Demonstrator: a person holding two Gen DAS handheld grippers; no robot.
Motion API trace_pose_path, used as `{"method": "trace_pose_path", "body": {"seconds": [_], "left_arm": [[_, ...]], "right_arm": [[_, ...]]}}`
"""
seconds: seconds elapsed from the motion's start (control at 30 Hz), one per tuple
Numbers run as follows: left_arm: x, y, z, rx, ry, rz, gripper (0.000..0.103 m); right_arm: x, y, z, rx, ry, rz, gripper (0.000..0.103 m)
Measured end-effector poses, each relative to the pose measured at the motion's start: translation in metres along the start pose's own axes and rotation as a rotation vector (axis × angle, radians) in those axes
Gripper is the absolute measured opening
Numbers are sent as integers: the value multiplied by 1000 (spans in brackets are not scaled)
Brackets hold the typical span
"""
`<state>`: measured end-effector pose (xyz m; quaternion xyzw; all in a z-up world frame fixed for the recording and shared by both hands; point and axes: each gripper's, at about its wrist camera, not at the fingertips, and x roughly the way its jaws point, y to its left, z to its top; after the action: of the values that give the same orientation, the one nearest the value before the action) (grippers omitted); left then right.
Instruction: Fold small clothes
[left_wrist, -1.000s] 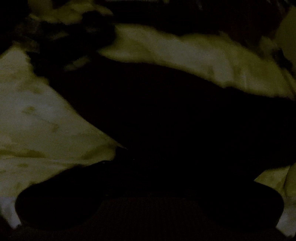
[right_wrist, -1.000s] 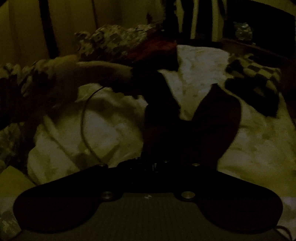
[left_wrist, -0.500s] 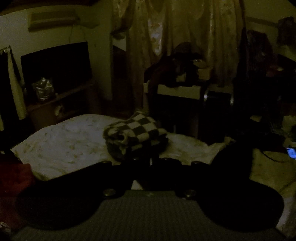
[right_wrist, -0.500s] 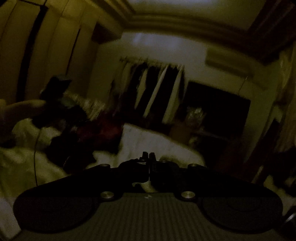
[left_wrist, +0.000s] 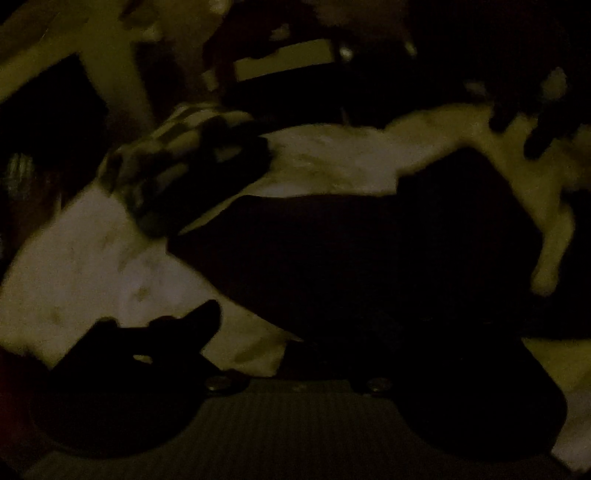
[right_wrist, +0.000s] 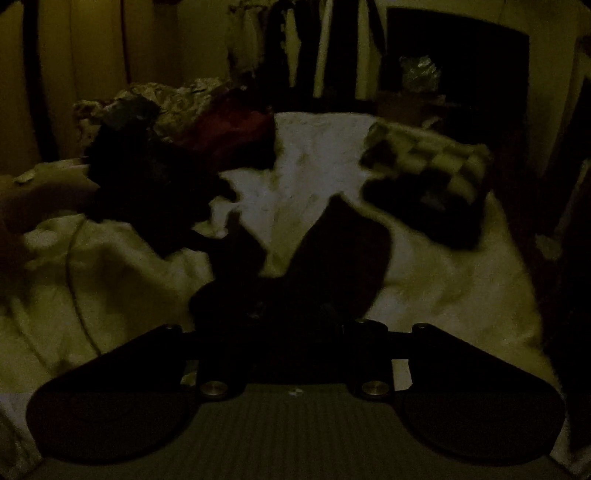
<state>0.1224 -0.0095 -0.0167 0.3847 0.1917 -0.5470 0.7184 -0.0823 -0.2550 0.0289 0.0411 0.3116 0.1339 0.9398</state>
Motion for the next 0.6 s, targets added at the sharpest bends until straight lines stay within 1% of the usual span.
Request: {"method": "trace_pose_path", "body": {"seconds": [0.03, 0.07, 0.1, 0.13, 0.17, 0.2, 0.23, 0.3, 0.37, 0.4, 0.43, 0.47, 0.5, 0.53, 0.6], "left_arm": [[12, 0, -1, 25, 8, 20, 103], [20, -1, -5, 37, 28, 30, 103], [25, -1, -9, 29, 34, 15, 103], [27, 1, -12, 4, 33, -16, 103], [31, 4, -14, -29, 33, -42, 103], [32, 7, -15, -58, 34, -62, 103], [32, 9, -15, -76, 30, -79, 103], [29, 8, -13, -69, 11, -84, 103], [21, 6, -13, -52, -17, -72, 103], [17, 4, -12, -47, -20, -72, 103], [17, 3, -11, -46, -17, -82, 103], [17, 2, -10, -43, -12, -96, 103], [18, 1, -10, -39, -8, -107, 103], [18, -1, -9, -36, -10, -117, 103], [22, -4, -7, -34, -14, -144, 103]], "right_arm": [[3, 5, -4, -33, 9, 12, 61], [5, 14, -7, -91, 11, -1, 63], [8, 25, -7, -171, 12, -17, 71], [13, 34, -5, -247, 17, -25, 86], [18, 47, -7, -342, 27, -31, 96], [24, 57, -10, -409, 37, -47, 103], [32, 66, -11, -462, 47, -73, 103], [50, 79, -14, -552, 58, -142, 103], [72, 82, -18, -609, 124, -188, 102], [78, 80, -22, -626, 145, -216, 86], [80, 75, -25, -639, 145, -250, 30], [78, 69, -26, -627, 147, -293, 6], [75, 59, -22, -573, 146, -305, 10], [67, 49, -20, -518, 132, -295, 9], [49, 25, -12, -409, 67, -321, 9]]}}
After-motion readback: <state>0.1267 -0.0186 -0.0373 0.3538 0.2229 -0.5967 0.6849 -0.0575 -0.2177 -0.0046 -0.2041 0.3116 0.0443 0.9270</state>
